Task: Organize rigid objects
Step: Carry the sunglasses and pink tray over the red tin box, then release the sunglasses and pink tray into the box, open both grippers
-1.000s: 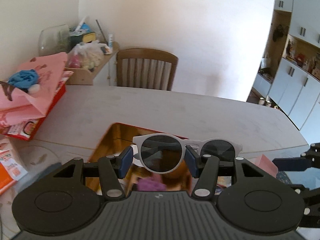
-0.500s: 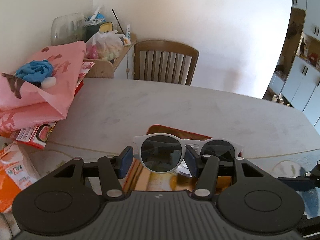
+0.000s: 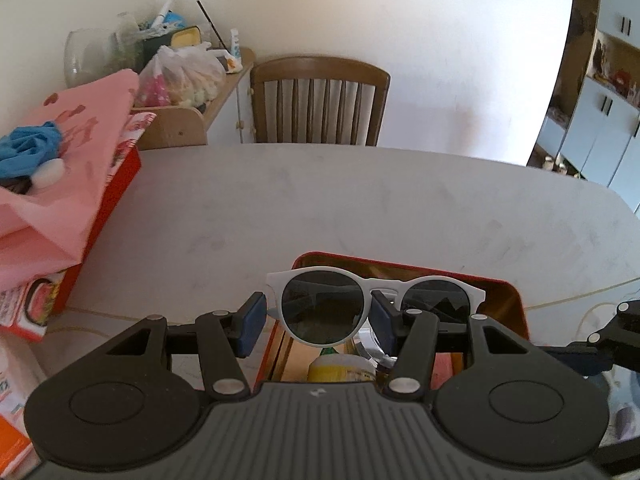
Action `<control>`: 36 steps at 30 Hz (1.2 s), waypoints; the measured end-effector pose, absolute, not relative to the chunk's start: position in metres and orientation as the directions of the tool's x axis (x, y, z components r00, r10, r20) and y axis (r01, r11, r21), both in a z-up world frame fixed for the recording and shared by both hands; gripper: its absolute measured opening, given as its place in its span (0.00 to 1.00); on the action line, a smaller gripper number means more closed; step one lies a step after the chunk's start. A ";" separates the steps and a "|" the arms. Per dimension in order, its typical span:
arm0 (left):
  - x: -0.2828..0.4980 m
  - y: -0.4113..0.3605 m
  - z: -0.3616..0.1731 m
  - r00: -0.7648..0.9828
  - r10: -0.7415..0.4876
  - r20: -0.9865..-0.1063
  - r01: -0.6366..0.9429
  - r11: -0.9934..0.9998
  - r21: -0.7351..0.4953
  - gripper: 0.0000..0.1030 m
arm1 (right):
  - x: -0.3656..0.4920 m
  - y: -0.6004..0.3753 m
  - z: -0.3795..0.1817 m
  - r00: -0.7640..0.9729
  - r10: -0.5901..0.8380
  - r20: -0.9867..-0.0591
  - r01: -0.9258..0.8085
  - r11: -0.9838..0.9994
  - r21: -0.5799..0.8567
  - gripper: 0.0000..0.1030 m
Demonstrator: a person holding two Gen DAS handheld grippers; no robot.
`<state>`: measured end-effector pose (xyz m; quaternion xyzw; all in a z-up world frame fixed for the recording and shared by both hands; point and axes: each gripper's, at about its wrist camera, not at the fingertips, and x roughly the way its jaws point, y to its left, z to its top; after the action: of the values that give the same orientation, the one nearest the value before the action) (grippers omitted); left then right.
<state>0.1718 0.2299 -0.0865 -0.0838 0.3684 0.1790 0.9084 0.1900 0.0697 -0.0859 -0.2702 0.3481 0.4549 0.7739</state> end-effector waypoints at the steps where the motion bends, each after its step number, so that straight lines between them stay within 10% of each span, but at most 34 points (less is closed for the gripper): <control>1: 0.175 0.231 -0.089 0.660 0.264 -0.703 -0.387 0.922 -0.016 0.53 | 0.191 0.072 -0.088 0.336 0.516 -0.788 -0.894 0.437 -0.096 0.40; 36: 0.190 0.217 -0.105 0.630 0.297 -0.718 -0.331 0.939 0.098 0.65 | 0.194 0.066 -0.092 0.305 0.525 -0.795 -0.868 0.496 -0.006 0.46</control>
<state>0.1903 0.2171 -0.1047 -0.0216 0.3935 0.1738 0.9025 0.1937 0.0661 -0.0917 -0.2248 0.3820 0.4489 0.7759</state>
